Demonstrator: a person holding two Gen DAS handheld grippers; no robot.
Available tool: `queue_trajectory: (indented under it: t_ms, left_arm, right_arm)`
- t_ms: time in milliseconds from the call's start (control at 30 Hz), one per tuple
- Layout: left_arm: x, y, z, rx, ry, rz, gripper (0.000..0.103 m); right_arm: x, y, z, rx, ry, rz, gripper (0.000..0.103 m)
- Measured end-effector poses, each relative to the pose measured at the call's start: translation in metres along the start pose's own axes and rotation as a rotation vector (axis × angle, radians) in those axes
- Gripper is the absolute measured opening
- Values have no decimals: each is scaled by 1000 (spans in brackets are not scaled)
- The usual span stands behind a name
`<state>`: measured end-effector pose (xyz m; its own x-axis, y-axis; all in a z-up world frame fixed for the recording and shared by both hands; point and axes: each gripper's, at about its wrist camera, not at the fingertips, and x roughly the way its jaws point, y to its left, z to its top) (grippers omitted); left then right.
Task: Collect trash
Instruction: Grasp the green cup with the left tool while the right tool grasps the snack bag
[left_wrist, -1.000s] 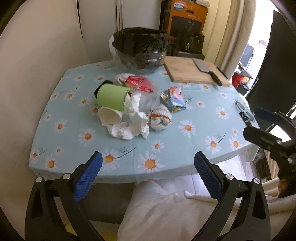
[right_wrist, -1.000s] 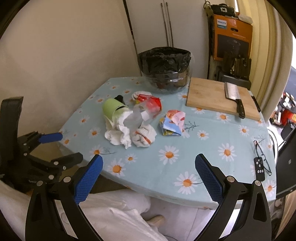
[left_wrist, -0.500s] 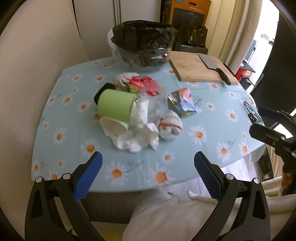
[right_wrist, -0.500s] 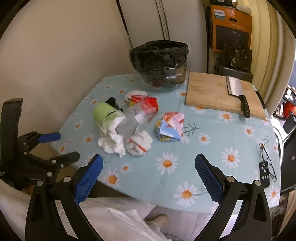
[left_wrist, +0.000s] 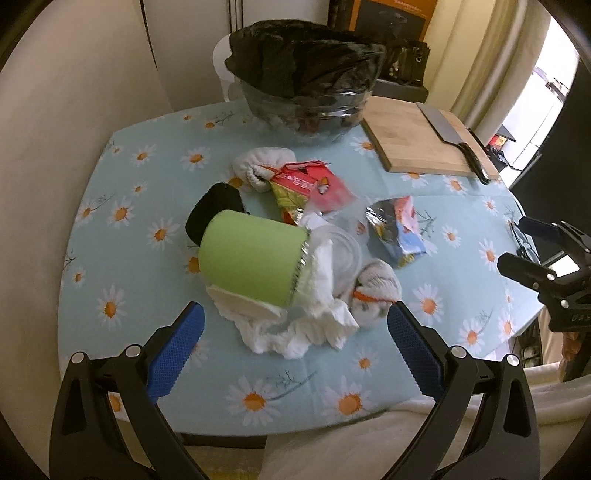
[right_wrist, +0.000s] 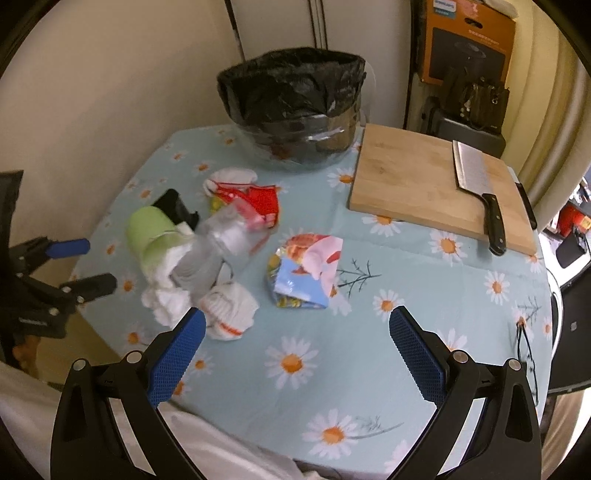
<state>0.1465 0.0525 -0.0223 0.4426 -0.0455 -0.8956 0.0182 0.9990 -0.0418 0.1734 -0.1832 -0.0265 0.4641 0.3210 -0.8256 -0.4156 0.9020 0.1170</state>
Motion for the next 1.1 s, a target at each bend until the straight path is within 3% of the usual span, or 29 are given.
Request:
queue_trajectory:
  t_ms: [467, 767, 1100]
  left_arm:
    - [47, 19, 33, 36, 102, -47, 97]
    - [67, 20, 40, 99, 156, -10, 97]
    - [72, 23, 44, 110, 170, 0, 97]
  right_arm:
    - [80, -6, 29, -26, 153, 20, 95]
    - [126, -6, 29, -54, 251, 28, 95]
    - [152, -7, 27, -104, 294, 14, 95]
